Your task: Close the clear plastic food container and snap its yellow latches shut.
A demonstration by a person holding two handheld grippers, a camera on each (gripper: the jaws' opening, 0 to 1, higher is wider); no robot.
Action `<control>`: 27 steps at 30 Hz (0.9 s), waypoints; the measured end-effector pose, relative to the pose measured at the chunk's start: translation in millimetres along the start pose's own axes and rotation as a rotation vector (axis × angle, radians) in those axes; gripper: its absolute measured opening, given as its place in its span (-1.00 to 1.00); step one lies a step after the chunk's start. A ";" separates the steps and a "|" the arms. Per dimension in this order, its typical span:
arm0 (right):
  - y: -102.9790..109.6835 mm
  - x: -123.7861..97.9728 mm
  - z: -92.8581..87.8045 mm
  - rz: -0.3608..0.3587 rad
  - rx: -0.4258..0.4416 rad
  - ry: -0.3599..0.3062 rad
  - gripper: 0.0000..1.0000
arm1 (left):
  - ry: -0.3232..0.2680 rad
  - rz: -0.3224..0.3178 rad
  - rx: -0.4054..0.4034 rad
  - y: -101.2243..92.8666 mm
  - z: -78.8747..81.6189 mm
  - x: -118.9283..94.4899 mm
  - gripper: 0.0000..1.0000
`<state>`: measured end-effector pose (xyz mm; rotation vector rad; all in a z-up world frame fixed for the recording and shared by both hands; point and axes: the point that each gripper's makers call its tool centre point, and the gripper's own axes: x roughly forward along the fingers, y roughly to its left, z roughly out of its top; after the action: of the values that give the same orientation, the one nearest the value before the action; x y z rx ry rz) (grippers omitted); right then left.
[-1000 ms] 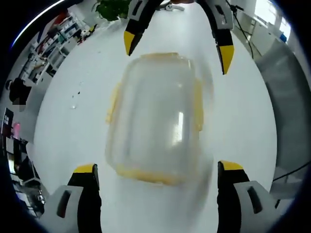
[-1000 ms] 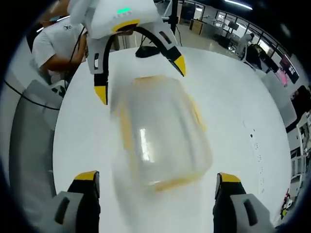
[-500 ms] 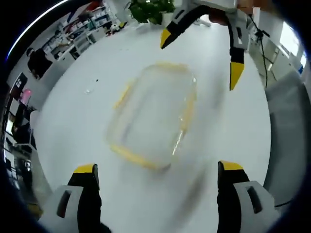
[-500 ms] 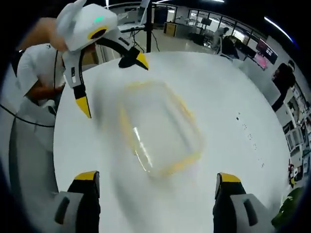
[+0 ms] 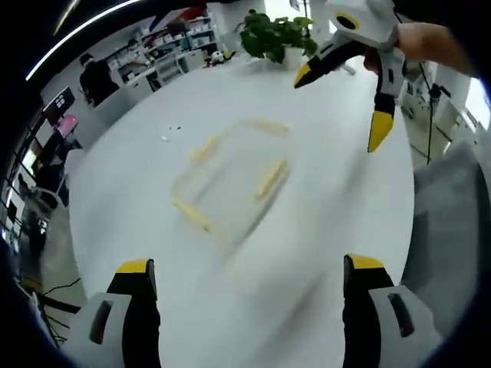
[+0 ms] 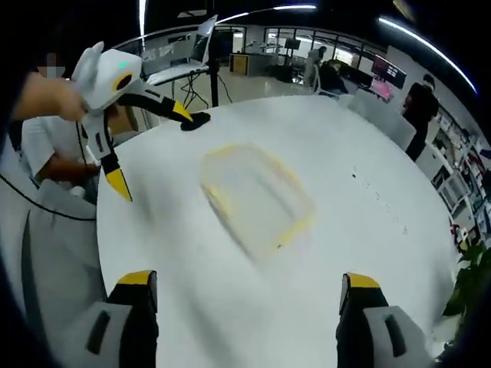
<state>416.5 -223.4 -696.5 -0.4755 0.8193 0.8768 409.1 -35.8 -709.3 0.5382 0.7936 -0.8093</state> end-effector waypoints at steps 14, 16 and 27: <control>49.3 -54.9 -28.4 -0.067 0.136 -0.171 0.98 | -0.127 0.068 -0.105 -47.0 -30.8 -61.2 0.82; 59.3 -62.4 -34.4 -0.066 0.138 -0.178 0.98 | -0.131 0.046 -0.130 -58.3 -37.0 -67.5 0.99; 98.4 -95.9 -62.1 -0.050 0.175 -0.228 0.98 | -0.153 0.042 -0.166 -101.4 -60.7 -92.9 0.98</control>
<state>273.1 -255.3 -662.7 -0.2364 0.6642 0.7887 262.4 -13.9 -684.8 0.3395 0.6986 -0.7295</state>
